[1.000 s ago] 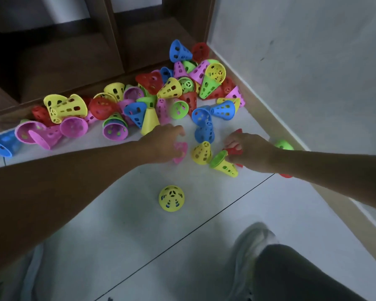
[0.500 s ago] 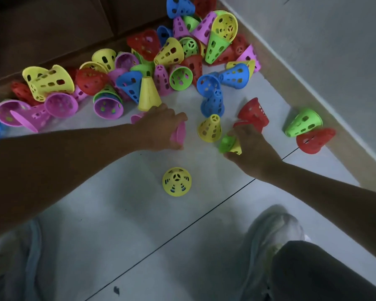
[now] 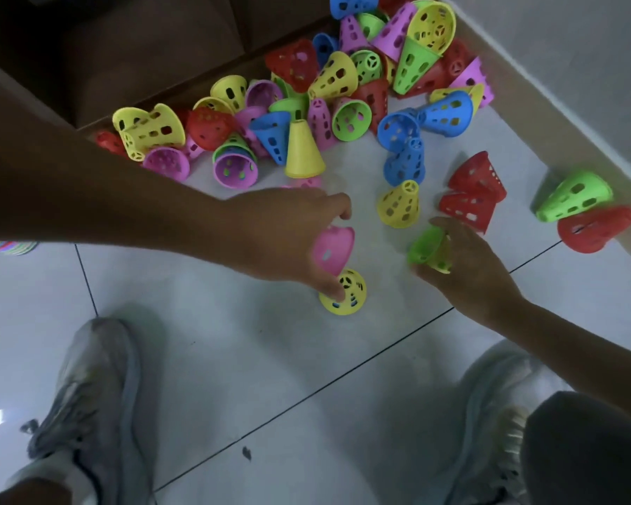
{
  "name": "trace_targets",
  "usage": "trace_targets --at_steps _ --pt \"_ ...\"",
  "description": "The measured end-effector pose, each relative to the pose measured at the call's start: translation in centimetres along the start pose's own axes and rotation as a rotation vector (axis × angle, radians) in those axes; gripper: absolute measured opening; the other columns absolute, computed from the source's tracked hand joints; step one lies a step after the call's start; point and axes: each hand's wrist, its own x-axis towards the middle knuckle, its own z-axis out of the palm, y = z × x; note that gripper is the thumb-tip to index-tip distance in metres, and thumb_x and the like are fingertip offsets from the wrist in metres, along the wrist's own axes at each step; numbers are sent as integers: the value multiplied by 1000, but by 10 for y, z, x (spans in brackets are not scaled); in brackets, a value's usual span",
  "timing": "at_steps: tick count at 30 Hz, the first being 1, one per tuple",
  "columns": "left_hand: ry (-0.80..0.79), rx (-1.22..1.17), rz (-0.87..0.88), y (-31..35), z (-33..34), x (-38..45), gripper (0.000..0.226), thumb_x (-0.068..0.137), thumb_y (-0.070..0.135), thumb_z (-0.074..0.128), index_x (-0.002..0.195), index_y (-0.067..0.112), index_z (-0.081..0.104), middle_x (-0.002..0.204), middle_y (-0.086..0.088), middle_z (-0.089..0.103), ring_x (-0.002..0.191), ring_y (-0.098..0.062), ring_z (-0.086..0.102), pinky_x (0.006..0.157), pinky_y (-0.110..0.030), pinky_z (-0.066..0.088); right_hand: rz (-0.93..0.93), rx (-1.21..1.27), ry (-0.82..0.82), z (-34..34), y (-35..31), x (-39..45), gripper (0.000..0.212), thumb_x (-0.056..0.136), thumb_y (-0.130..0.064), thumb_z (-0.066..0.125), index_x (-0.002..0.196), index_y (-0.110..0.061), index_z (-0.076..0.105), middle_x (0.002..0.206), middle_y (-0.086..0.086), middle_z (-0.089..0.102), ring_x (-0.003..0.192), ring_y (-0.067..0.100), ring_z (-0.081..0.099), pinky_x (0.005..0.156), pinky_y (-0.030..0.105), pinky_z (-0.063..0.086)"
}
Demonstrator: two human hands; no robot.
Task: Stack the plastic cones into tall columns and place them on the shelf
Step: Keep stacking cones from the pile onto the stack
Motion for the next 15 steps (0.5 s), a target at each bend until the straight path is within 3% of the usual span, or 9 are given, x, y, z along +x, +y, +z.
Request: trace_targets --at_steps 3,7,9,15 --pt "21 -66 -29 10 17 -6 84 61 73 80 127 32 46 115 11 56 95 -14 54 81 -33 47 67 210 42 4 -15 -13 79 77 -44 83 141 -36 37 125 -3 59 111 22 60 95 40 50" --pt "38 -91 -27 9 38 -5 65 65 67 80 112 32 50 102 10 53 91 -16 53 73 -32 40 117 367 112 5 -36 -33 74 79 -41 81 140 -30 41 123 -9 58 98 8 60 76 15 44" --pt "39 -65 -19 6 49 -3 62 68 63 80 113 31 51 100 8 52 90 -17 54 72 -32 39 119 437 129 5 -45 -45 72 79 -41 81 138 -31 42 120 -13 59 100 -2 59 78 16 46" --pt "213 -73 18 0 79 16 54 73 48 80 114 25 54 96 1 60 88 -24 57 78 -41 48 121 486 150 12 -57 -69 71 78 -43 81 136 -37 40 121 -15 59 107 -5 56 85 22 51"
